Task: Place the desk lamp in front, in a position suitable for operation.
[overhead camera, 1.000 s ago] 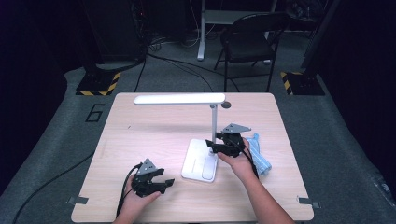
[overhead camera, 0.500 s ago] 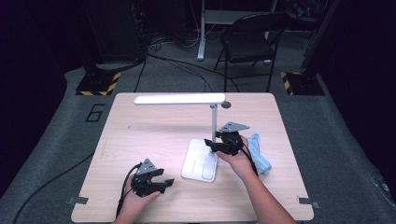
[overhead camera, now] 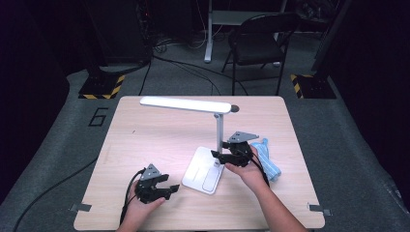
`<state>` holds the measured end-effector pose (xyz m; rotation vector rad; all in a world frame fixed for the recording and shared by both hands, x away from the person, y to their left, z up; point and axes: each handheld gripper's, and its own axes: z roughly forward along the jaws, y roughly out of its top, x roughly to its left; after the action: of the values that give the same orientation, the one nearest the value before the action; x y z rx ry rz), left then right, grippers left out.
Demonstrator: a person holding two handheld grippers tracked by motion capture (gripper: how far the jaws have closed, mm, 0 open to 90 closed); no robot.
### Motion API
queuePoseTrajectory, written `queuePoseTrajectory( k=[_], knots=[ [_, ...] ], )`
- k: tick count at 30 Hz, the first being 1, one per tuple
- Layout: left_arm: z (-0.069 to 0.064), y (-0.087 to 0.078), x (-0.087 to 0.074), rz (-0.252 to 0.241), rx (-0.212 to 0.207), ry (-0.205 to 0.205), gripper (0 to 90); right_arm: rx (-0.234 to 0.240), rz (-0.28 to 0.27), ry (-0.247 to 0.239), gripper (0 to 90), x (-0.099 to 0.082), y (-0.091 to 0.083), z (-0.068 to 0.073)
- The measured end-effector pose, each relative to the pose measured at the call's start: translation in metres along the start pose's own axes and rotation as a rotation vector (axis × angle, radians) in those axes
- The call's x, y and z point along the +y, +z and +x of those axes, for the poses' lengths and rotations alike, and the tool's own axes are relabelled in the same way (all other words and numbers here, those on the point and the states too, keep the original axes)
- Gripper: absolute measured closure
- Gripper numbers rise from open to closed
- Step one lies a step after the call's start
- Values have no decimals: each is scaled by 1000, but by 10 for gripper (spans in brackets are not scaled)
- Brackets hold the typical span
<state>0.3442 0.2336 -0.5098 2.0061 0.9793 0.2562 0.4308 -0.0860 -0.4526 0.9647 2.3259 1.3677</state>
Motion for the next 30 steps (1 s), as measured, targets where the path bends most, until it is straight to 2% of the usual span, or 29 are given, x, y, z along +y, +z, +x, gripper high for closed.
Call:
queuePoseTrajectory(
  k=[3,5,7,8,12,16,18,20,24,28,30],
  knots=[
    [0,-1,0,10,-5,1,351,10,-1,-19,488,-1,-1,3],
    [0,0,0,-1,2,0,351,15,4,-13,500,-2,-3,5],
    [1,-1,0,12,-5,3,351,20,12,-24,502,-2,-4,8],
    [0,0,0,-1,2,-1,351,22,9,-32,501,-2,-4,8],
    [1,0,0,4,0,-1,351,31,5,-23,501,-4,-4,12],
    [1,0,0,13,-8,1,352,23,-1,-38,509,-4,-3,12],
    [2,-1,0,20,-11,16,351,7,2,-35,512,-4,-3,13],
    [2,-1,0,20,-9,15,351,-13,-11,-34,515,-4,-2,14],
    [2,0,0,10,-8,5,351,-21,-6,-36,518,-3,-1,13],
    [3,-1,0,14,-7,14,351,-70,-7,-10,520,0,2,9],
    [2,-1,0,10,-6,3,351,-76,-8,-19,519,1,2,7]
  ],
)
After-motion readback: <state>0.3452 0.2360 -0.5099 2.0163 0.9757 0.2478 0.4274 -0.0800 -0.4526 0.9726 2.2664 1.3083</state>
